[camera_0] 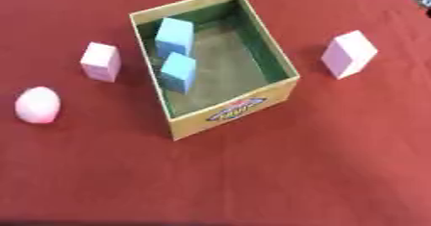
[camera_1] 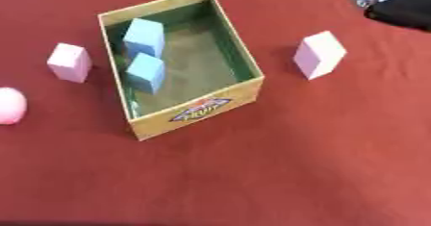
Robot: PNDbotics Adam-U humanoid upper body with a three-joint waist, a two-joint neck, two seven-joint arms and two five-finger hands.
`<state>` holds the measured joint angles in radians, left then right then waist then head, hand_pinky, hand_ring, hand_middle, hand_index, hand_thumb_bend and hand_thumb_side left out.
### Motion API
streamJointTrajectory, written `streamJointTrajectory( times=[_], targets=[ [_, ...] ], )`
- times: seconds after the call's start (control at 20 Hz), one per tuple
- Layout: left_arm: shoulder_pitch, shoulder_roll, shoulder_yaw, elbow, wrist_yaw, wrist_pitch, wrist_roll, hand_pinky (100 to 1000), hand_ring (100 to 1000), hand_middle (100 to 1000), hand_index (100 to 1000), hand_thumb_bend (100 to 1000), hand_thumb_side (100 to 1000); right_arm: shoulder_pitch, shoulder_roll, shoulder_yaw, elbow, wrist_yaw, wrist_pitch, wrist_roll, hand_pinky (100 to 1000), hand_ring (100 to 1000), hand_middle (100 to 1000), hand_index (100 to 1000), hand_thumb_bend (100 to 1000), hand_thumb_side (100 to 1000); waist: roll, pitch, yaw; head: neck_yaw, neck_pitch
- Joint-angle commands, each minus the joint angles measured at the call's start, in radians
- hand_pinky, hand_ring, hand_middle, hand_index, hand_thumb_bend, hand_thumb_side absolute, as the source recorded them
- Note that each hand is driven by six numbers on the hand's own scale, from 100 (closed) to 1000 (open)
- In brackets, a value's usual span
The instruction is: Pick up objects on the table and place them in the box.
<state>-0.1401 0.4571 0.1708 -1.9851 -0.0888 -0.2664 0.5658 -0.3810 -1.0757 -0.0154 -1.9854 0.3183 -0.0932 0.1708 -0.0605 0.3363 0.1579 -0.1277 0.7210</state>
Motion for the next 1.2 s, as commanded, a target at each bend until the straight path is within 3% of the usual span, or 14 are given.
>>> streamJointTrajectory(
  times=[0.05, 0.3, 0.6, 0.65, 0.95, 1.2],
  targets=[
    [-0.002, 0.034, 0.003, -0.015, -0.003, -0.001, -0.006, 858, 729, 665, 802, 324, 730, -0.025, -0.096, 0.011, -0.015, 0.025, -0.02, 0.153, 878, 920, 862, 944, 100, 587, -0.012, -0.036, 0.0, 0.001, 0.006],
    [-0.001, 0.037, 0.001, -0.015, -0.002, 0.0, -0.01, 858, 729, 665, 802, 322, 731, -0.064, -0.123, 0.028, 0.002, -0.013, -0.037, 0.312, 886, 927, 870, 949, 100, 557, -0.016, -0.036, 0.003, 0.001, 0.007],
    [-0.004, 0.041, -0.001, -0.015, 0.0, 0.001, -0.013, 858, 729, 665, 802, 321, 732, -0.072, -0.143, 0.044, 0.014, -0.054, -0.067, 0.429, 895, 936, 882, 956, 100, 472, -0.022, -0.036, -0.001, 0.007, 0.006],
    [-0.004, 0.041, -0.001, -0.015, 0.001, 0.001, -0.014, 858, 729, 665, 802, 320, 732, -0.074, -0.143, 0.044, 0.014, -0.062, -0.07, 0.44, 898, 938, 885, 961, 138, 406, -0.023, -0.037, -0.002, 0.007, 0.005],
    [-0.004, 0.04, -0.003, -0.015, 0.004, 0.003, -0.018, 858, 728, 663, 801, 318, 735, -0.087, -0.143, 0.047, 0.038, -0.075, -0.079, 0.504, 913, 954, 906, 978, 281, 216, -0.022, -0.037, -0.002, 0.003, 0.003],
    [-0.005, 0.037, -0.007, -0.015, 0.008, 0.006, -0.024, 859, 726, 661, 801, 314, 737, -0.102, -0.135, 0.066, 0.076, -0.054, -0.078, 0.536, 928, 967, 916, 989, 377, 174, -0.021, -0.035, 0.001, -0.001, 0.003]
  ],
)
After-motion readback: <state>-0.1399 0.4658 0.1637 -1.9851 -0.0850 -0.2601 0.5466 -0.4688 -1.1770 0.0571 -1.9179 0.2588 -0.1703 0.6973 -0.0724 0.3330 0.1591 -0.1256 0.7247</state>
